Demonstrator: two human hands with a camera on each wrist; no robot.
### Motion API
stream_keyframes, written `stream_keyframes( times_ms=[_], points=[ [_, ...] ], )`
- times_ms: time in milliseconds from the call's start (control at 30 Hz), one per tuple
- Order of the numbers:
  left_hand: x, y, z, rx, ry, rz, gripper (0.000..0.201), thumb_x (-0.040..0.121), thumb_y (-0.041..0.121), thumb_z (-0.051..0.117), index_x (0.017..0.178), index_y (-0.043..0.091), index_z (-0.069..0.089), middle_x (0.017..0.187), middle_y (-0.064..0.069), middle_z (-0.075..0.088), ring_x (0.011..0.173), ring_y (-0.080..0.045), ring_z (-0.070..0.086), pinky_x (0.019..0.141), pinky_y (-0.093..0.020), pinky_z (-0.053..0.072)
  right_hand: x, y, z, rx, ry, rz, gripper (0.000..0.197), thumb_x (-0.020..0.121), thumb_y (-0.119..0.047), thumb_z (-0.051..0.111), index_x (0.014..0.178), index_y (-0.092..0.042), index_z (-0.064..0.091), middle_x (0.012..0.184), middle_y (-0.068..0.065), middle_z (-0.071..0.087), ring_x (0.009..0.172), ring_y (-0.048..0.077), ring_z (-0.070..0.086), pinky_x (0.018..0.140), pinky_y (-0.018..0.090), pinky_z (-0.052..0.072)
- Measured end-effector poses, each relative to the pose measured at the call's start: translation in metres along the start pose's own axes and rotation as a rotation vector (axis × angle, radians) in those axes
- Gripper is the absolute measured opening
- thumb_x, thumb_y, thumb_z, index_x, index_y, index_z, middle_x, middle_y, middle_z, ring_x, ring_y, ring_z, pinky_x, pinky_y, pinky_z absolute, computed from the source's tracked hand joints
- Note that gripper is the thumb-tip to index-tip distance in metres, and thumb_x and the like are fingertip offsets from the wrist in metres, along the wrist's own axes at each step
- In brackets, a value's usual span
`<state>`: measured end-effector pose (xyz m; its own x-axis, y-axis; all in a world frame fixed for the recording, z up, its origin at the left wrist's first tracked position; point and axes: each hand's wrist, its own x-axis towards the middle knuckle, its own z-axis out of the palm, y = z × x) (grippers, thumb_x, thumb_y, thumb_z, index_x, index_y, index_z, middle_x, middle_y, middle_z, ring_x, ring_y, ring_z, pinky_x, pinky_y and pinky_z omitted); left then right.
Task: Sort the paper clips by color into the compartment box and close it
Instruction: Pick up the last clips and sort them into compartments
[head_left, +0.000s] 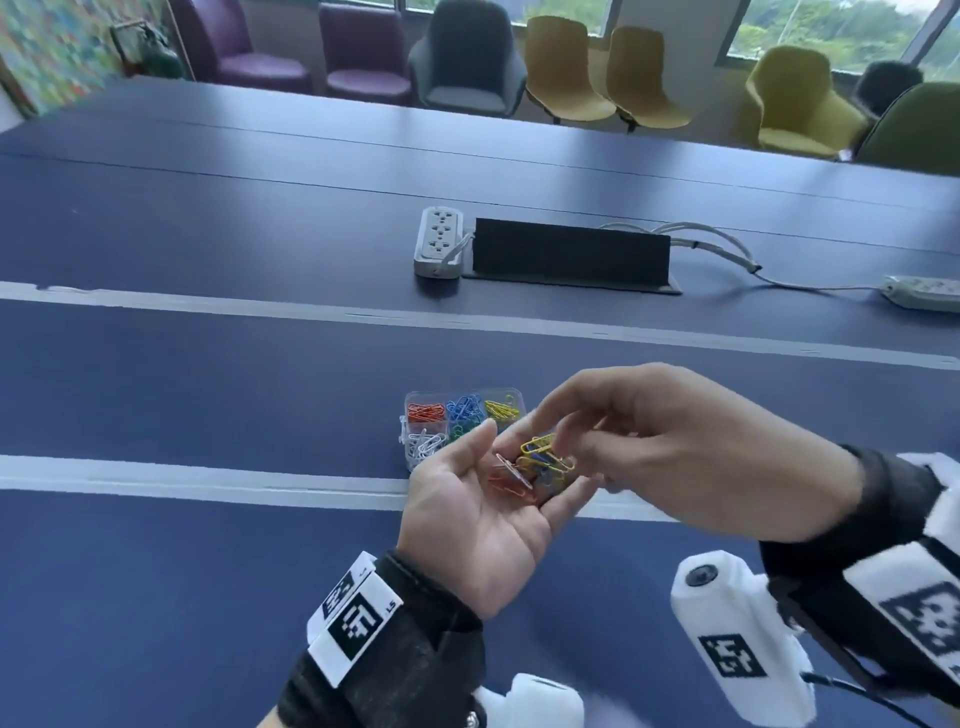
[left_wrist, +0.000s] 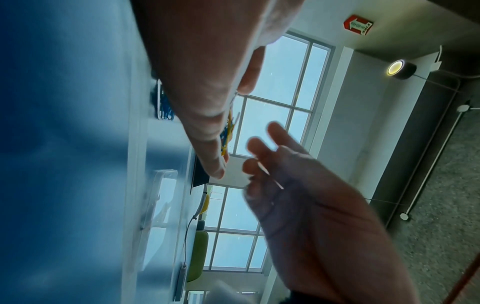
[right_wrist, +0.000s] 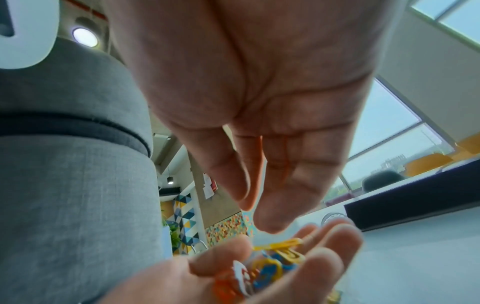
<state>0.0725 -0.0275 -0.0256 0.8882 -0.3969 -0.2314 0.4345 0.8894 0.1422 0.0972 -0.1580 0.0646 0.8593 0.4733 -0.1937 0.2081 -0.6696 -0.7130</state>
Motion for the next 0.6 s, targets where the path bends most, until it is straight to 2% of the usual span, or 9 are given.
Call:
stream_keyframes(
  times_ms=[33,67,133,233,300,467,533,600],
  points=[
    [-0.002,0.000,0.000,-0.008,-0.025,-0.002,0.051,0.092,0.028,0.034,0.109,-0.009,0.066,0.116,-0.031,0.062,0.104,-0.040,0.064,0.100,-0.051,0.043,0.000,0.003,0.002,-0.049,0.020,-0.018,0.026,0.084,-0.010,0.050,0.091,-0.028,0.068,0.074,-0.003,0.068,0.051,0.011,0.054,0.048,0.028,0.049],
    [-0.004,0.000,-0.001,-0.020,-0.042,-0.002,0.053,0.093,0.029,0.032,0.106,-0.009,0.067,0.114,-0.031,0.063,0.102,-0.039,0.065,0.096,-0.049,0.047,0.001,0.005,0.006,-0.097,0.033,-0.040,0.026,0.084,-0.012,0.052,0.092,-0.030,0.069,0.072,-0.004,0.067,0.050,0.008,0.054,0.046,0.021,0.044],
    [-0.007,-0.003,-0.004,-0.055,-0.060,-0.002,0.054,0.092,0.030,0.032,0.102,-0.010,0.068,0.108,-0.030,0.065,0.094,-0.037,0.068,0.083,-0.044,0.055,0.001,0.007,0.013,-0.186,0.039,-0.083,0.024,0.081,-0.015,0.058,0.093,-0.032,0.069,0.073,-0.007,0.065,0.062,0.008,0.058,0.053,0.015,0.041],
    [-0.010,-0.005,-0.011,-0.096,-0.067,0.022,0.053,0.091,0.028,0.034,0.106,-0.011,0.065,0.105,-0.027,0.066,0.091,-0.035,0.068,0.076,-0.040,0.056,-0.001,0.004,0.023,-0.205,0.054,-0.138,0.015,0.079,-0.024,0.065,0.089,-0.032,0.071,0.075,-0.007,0.063,0.070,0.008,0.058,0.063,0.017,0.045],
    [-0.010,-0.005,-0.015,-0.091,-0.034,0.047,0.051,0.090,0.026,0.034,0.108,-0.010,0.064,0.100,-0.024,0.066,0.084,-0.032,0.068,0.070,-0.035,0.056,0.000,0.001,0.028,-0.246,0.055,-0.159,0.010,0.078,-0.033,0.066,0.087,-0.032,0.071,0.073,-0.010,0.061,0.073,0.005,0.055,0.066,0.015,0.043],
    [-0.008,-0.005,-0.018,-0.015,0.065,0.071,0.024,0.080,0.017,0.039,0.079,0.002,0.058,0.078,-0.012,0.057,0.068,-0.022,0.061,0.072,-0.027,0.046,0.007,0.002,0.043,-0.369,0.084,-0.144,0.017,0.078,-0.034,0.063,0.096,-0.034,0.065,0.078,-0.012,0.058,0.066,0.000,0.048,0.066,0.015,0.040],
    [-0.008,-0.005,-0.020,-0.029,0.051,0.090,0.024,0.079,0.014,0.037,0.076,0.004,0.058,0.075,-0.010,0.058,0.066,-0.020,0.061,0.071,-0.025,0.045,0.008,0.002,0.045,-0.363,0.098,-0.136,0.016,0.078,-0.031,0.064,0.094,-0.033,0.066,0.076,-0.011,0.058,0.067,0.001,0.048,0.065,0.017,0.040],
    [-0.008,-0.005,-0.023,-0.024,0.024,0.098,0.035,0.079,0.011,0.032,0.079,0.002,0.066,0.076,-0.009,0.063,0.069,-0.018,0.063,0.072,-0.023,0.047,0.009,0.002,0.046,-0.318,0.101,-0.117,0.013,0.077,-0.029,0.065,0.090,-0.032,0.067,0.075,-0.010,0.060,0.071,0.004,0.052,0.064,0.016,0.040]
  ],
)
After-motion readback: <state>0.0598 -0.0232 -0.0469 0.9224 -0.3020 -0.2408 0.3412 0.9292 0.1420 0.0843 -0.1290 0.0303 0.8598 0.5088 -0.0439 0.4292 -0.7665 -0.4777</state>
